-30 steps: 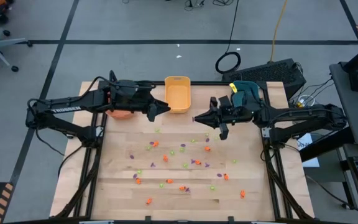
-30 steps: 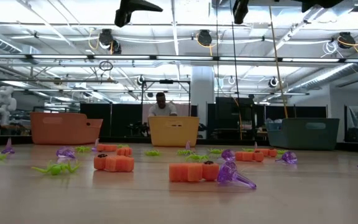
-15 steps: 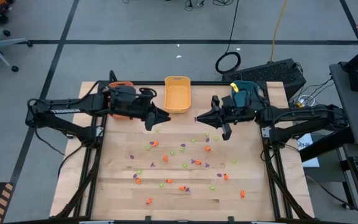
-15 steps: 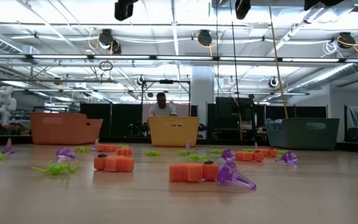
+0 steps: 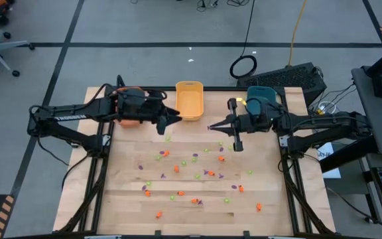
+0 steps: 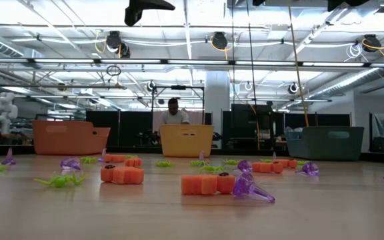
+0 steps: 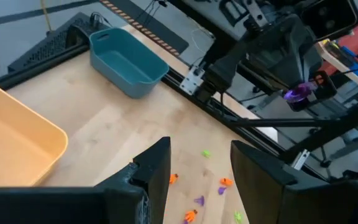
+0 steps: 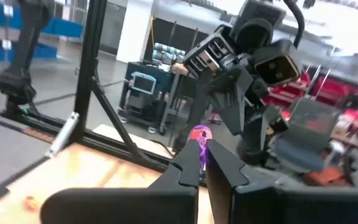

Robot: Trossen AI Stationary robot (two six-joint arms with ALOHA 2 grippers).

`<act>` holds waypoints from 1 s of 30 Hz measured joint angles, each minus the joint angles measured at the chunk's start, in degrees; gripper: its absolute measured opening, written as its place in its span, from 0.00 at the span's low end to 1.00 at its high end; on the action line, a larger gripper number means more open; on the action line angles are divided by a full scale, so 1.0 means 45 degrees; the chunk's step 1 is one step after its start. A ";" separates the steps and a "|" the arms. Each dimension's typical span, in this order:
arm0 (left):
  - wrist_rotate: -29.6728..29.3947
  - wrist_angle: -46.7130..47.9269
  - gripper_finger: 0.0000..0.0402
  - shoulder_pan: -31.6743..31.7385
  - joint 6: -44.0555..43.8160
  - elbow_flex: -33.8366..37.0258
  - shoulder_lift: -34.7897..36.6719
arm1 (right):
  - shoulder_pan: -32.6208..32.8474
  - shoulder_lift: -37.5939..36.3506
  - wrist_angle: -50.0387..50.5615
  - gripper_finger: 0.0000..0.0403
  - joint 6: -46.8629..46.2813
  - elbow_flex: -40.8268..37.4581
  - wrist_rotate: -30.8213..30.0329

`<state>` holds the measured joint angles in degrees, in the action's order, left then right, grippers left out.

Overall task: Sort Halloween decoration
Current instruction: Put the purple witch hat toy into the yellow bin

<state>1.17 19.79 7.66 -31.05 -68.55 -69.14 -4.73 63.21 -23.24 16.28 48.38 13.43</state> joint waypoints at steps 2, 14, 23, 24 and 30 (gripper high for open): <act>-0.0020 0.0000 0.41 0.0056 0.0069 0.0005 0.0000 | -0.0081 -0.0002 0.0013 0.00 0.0219 0.0000 -0.0025; -0.1045 0.0006 0.41 0.0054 0.1457 0.0010 0.0000 | -0.0287 0.0002 0.0468 0.00 0.0216 -0.0005 0.0004; -0.1101 0.0010 0.41 0.0054 0.1311 0.0010 0.0000 | -0.0287 0.0002 0.0369 0.00 -0.0134 -0.0005 0.0034; -0.1109 0.0010 0.41 0.0054 0.1311 0.0010 0.0000 | -0.0287 0.0004 0.0372 0.00 -0.0164 -0.0005 0.0034; -0.1121 0.0011 0.41 -0.0037 0.1307 0.0010 0.0000 | -0.0287 0.0002 0.0379 0.00 -0.0463 -0.0005 0.0039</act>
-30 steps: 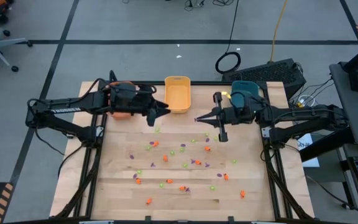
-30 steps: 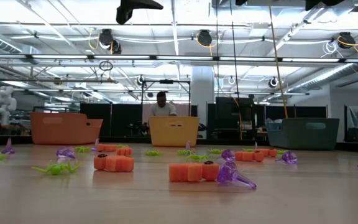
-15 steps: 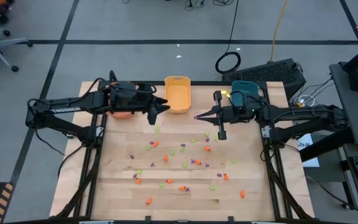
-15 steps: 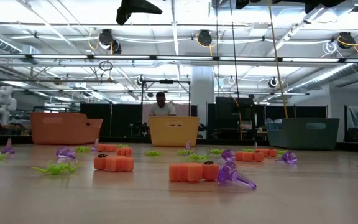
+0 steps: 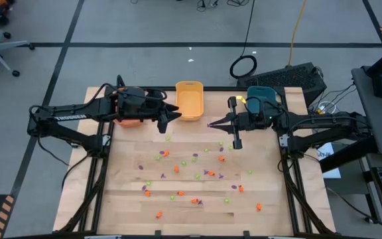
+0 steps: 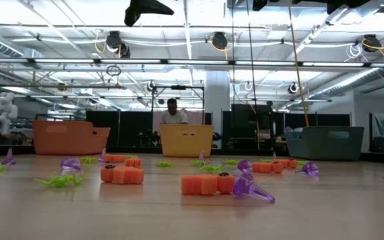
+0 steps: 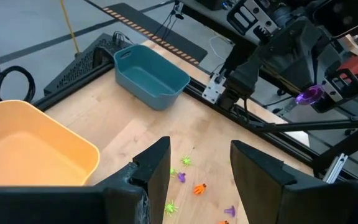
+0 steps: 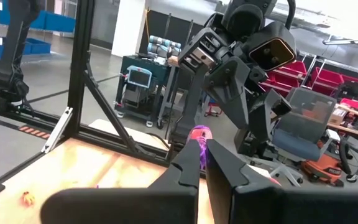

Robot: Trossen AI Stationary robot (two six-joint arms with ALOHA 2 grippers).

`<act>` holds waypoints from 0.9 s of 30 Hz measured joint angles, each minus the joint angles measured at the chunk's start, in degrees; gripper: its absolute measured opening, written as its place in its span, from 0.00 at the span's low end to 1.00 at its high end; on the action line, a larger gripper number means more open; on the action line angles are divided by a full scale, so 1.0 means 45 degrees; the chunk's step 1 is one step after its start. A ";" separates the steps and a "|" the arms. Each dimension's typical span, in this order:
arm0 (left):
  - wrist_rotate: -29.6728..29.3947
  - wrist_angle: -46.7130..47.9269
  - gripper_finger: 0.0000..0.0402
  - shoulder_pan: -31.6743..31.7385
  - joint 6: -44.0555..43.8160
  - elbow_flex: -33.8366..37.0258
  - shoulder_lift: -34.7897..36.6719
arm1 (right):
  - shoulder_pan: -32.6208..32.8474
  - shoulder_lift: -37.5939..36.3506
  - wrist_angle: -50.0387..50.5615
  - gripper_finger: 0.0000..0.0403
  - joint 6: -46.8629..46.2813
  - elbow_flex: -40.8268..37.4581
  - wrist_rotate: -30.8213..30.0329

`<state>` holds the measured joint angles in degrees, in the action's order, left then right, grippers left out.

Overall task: Sort Halloween decoration
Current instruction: Put the purple witch hat toy into the yellow bin

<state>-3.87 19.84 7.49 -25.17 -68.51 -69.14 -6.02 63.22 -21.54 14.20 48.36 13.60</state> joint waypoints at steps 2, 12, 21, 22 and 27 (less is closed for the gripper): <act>0.0001 0.0003 0.41 -0.0020 0.0000 0.0000 0.0000 | 0.0000 0.0000 0.0008 0.00 -0.0005 0.0000 0.0000; 0.0003 0.0003 0.41 -0.0015 0.0000 0.0000 0.0000 | 0.0000 0.0000 0.0508 0.00 -0.0340 0.0000 -0.0024; -0.0268 0.0013 0.41 -0.0011 0.0010 0.0005 0.0000 | 0.0005 0.0083 0.1040 0.00 -0.0345 0.0000 -0.0625; -0.0362 0.0008 0.41 -0.0011 0.0010 0.0000 0.0000 | 0.0000 0.0103 0.1074 0.00 -0.0345 -0.0001 -0.0780; -0.0649 0.0013 0.41 -0.0001 0.0015 0.0005 0.0000 | -0.0218 0.0199 0.1145 0.00 -0.0988 -0.0010 -0.1969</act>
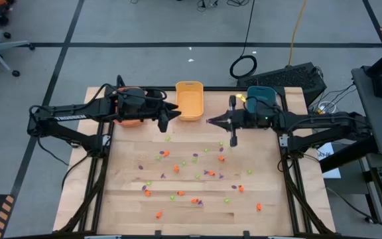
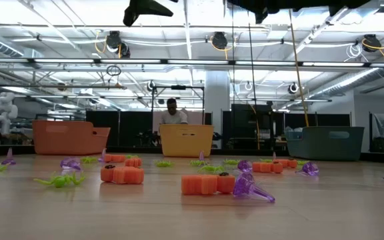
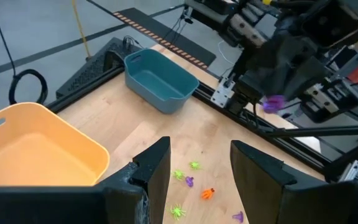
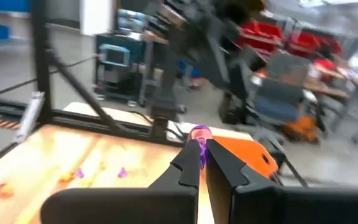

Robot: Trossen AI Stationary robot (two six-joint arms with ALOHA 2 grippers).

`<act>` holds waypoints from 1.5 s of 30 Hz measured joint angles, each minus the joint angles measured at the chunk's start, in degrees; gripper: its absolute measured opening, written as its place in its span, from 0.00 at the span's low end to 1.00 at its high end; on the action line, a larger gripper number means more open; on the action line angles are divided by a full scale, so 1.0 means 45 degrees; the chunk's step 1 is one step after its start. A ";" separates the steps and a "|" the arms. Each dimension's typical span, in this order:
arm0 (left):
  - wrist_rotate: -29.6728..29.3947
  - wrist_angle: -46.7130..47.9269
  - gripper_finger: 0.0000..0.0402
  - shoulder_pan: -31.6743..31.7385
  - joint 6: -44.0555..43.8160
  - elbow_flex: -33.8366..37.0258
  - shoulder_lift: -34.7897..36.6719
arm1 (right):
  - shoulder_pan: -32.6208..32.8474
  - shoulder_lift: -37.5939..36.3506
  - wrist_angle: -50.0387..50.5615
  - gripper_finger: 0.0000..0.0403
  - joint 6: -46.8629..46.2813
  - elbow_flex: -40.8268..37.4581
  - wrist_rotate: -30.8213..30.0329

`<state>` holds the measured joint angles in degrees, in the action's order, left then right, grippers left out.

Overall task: Sort Halloween decoration
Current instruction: Put the purple witch hat toy into the yellow bin

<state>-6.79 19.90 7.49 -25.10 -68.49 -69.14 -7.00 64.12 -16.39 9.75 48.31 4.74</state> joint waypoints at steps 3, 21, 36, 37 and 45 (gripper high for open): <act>-0.0246 0.0000 0.41 0.0000 0.0005 0.0000 0.0000 | -0.0269 0.0161 0.0028 0.00 -0.0539 -0.0005 -0.0761; -0.1050 0.0010 0.41 0.0000 0.0010 0.0000 -0.0034 | -0.2654 0.1535 0.1834 0.00 -0.3296 0.1673 -0.1022; -0.1266 0.0141 0.41 0.0000 0.0015 0.0005 -0.0112 | -0.3885 0.6209 0.8000 0.00 -0.2436 0.8303 0.1100; -0.1261 0.0151 0.41 0.0000 0.0015 0.0005 -0.0112 | -0.3935 0.6508 0.8323 0.00 -0.2403 0.8590 0.1116; -0.1232 0.1145 0.41 -0.0024 -0.0007 0.0005 -0.0112 | -0.4105 0.8568 1.0165 0.00 -0.2399 0.9883 0.1316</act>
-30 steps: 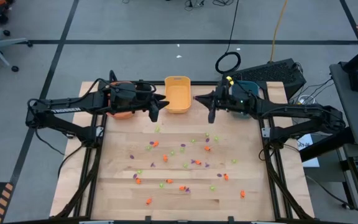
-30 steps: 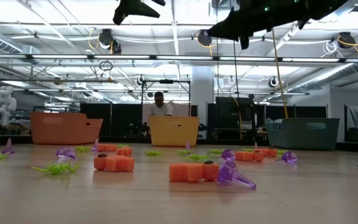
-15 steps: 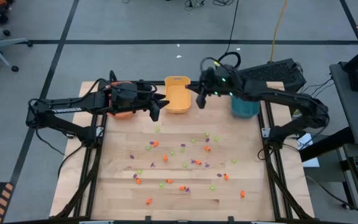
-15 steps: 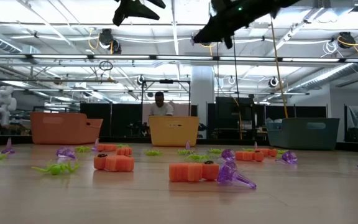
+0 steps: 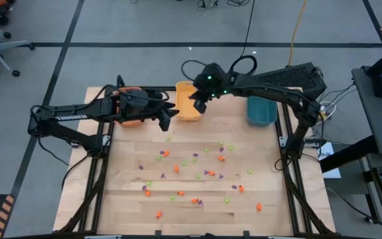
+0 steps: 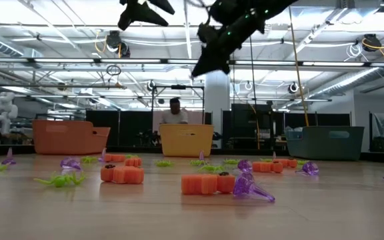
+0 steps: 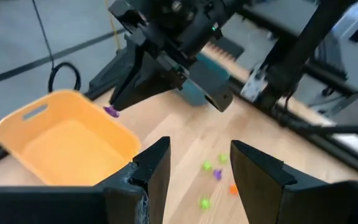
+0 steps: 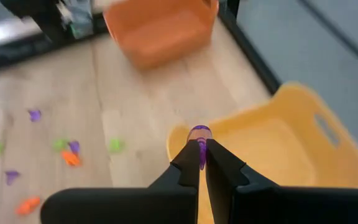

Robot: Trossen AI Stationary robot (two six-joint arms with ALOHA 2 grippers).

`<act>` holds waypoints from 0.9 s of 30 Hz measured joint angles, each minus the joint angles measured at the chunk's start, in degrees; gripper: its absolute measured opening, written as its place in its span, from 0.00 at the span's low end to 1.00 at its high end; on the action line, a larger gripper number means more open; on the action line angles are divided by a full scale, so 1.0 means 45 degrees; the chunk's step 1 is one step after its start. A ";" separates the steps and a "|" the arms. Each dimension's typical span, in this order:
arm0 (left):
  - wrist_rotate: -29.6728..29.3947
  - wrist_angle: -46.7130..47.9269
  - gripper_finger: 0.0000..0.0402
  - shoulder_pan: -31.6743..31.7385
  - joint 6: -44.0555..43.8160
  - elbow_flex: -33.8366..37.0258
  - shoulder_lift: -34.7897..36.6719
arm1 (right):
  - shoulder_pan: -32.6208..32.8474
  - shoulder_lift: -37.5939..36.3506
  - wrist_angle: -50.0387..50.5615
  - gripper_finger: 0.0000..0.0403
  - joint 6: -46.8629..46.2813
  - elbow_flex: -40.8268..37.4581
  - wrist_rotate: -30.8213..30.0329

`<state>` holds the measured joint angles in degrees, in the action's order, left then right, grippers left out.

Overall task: Sort Halloween decoration
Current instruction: Put the purple witch hat toy into the yellow bin

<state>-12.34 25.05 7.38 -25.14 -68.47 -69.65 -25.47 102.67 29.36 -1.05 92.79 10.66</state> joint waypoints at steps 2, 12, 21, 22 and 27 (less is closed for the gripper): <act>0.0014 0.0501 0.41 0.0000 -0.0002 0.0000 0.0000 | 0.0000 0.0384 0.0223 0.00 -0.0207 0.0046 0.0003; 0.0655 0.1765 0.41 0.0000 -0.0341 0.0000 0.0005 | 0.0000 0.1525 0.0610 0.00 -0.0620 0.0074 -0.0011; 0.0651 0.1799 0.41 0.0000 -0.0342 0.0000 0.0005 | -0.0005 0.2466 0.0607 0.00 -0.0620 0.0074 -0.0351; 0.0651 0.1799 0.41 0.0000 -0.0342 0.0000 0.0005 | -0.0005 0.2537 0.0628 0.00 -0.0617 0.0074 -0.0649; 0.0651 0.1799 0.41 0.0000 -0.0347 0.0000 0.0005 | -0.0010 0.2594 0.0489 0.00 -0.0624 0.0074 -0.1920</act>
<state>-9.41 33.15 7.38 -26.70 -68.47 -69.63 -25.52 114.34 31.56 -3.86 93.12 2.02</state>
